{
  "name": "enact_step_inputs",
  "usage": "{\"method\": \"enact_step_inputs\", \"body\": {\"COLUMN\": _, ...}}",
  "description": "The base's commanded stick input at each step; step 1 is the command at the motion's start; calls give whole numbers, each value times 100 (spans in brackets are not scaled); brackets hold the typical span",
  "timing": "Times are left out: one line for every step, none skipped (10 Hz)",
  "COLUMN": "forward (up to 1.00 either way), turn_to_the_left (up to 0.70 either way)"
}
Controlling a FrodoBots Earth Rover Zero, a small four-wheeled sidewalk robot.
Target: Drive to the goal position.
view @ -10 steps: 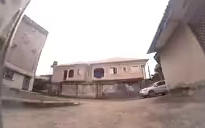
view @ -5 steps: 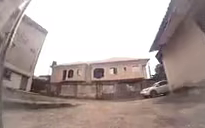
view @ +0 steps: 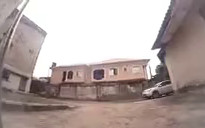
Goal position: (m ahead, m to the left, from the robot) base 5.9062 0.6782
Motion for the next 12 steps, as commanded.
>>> {"method": "enact_step_inputs", "body": {"forward": 84, "turn_to_the_left": 3}}
{"method": "enact_step_inputs", "body": {"forward": 84, "turn_to_the_left": 3}}
{"method": "enact_step_inputs", "body": {"forward": 84, "turn_to_the_left": 3}}
{"method": "enact_step_inputs", "body": {"forward": 84, "turn_to_the_left": 3}}
{"method": "enact_step_inputs", "body": {"forward": 84, "turn_to_the_left": 3}}
{"method": "enact_step_inputs", "body": {"forward": 84, "turn_to_the_left": 3}}
{"method": "enact_step_inputs", "body": {"forward": 84, "turn_to_the_left": 3}}
{"method": "enact_step_inputs", "body": {"forward": 84, "turn_to_the_left": 3}}
{"method": "enact_step_inputs", "body": {"forward": 84, "turn_to_the_left": 3}}
{"method": "enact_step_inputs", "body": {"forward": 84, "turn_to_the_left": 3}}
{"method": "enact_step_inputs", "body": {"forward": 84, "turn_to_the_left": 3}}
{"method": "enact_step_inputs", "body": {"forward": 84, "turn_to_the_left": 3}}
